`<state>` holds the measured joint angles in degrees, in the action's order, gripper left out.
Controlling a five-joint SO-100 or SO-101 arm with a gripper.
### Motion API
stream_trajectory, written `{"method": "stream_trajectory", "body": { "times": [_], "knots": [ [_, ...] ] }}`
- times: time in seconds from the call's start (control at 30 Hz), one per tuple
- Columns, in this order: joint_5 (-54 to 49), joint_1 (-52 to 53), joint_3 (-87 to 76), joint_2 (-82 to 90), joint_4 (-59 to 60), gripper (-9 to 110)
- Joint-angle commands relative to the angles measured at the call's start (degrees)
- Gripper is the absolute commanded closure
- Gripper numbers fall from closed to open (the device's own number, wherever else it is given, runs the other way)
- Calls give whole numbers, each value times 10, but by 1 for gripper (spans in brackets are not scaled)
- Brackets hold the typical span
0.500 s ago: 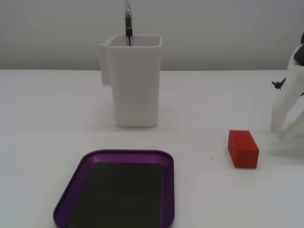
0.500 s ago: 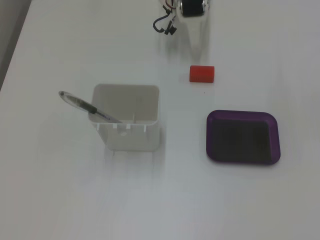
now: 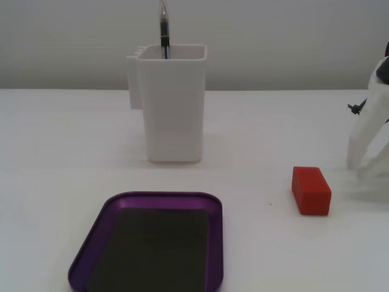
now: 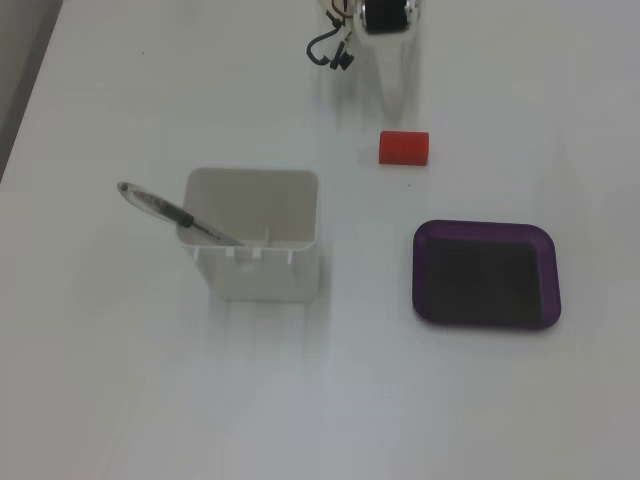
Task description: Pick up the red cube and place it in the box.
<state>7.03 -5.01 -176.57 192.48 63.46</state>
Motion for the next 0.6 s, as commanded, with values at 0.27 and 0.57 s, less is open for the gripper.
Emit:
{"method": "stream_trajectory", "body": {
  "times": [0.27, 0.57],
  "knots": [
    [-4, 47, 79, 53, -4, 102],
    [-219, 161, 156, 17, -11, 95]
  ]
}}
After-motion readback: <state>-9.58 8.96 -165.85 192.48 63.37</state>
